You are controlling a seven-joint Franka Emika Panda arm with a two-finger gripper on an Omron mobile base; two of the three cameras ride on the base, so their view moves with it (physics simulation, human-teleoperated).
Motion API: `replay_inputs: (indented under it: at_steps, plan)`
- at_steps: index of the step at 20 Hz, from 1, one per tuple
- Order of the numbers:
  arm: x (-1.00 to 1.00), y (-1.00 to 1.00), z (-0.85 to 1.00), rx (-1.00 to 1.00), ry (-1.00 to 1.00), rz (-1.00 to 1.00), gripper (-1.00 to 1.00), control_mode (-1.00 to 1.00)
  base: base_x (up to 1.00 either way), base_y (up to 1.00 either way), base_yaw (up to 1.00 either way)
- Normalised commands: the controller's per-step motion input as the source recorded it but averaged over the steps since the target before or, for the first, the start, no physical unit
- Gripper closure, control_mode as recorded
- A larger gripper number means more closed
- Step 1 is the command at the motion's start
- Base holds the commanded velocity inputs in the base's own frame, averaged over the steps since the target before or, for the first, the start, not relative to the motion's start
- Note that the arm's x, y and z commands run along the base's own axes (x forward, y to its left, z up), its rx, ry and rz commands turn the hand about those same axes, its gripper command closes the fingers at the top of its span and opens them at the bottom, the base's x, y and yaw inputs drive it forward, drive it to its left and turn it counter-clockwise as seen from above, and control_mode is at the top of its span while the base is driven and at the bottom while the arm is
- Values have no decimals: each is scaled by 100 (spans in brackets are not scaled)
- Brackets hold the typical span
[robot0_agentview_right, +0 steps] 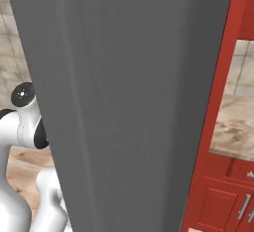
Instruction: Pick potato from the fridge and place it on the plate on the counter.
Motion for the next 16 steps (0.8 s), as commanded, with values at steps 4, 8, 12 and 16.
replay_inputs:
  at_steps: [4, 8, 12, 16]
  plan:
    - [0, 0, 0, 0, 0, 0, 100, 100, 0, 38, 30]
    - [0, 0, 0, 0, 0, 0, 100, 100, 0, 39, 30]
    - [0, 0, 0, 0, 0, 0, 100, 100, 0, 41, 30]
    - [0, 0, 0, 0, 0, 0, 100, 100, 0, 42, 29]
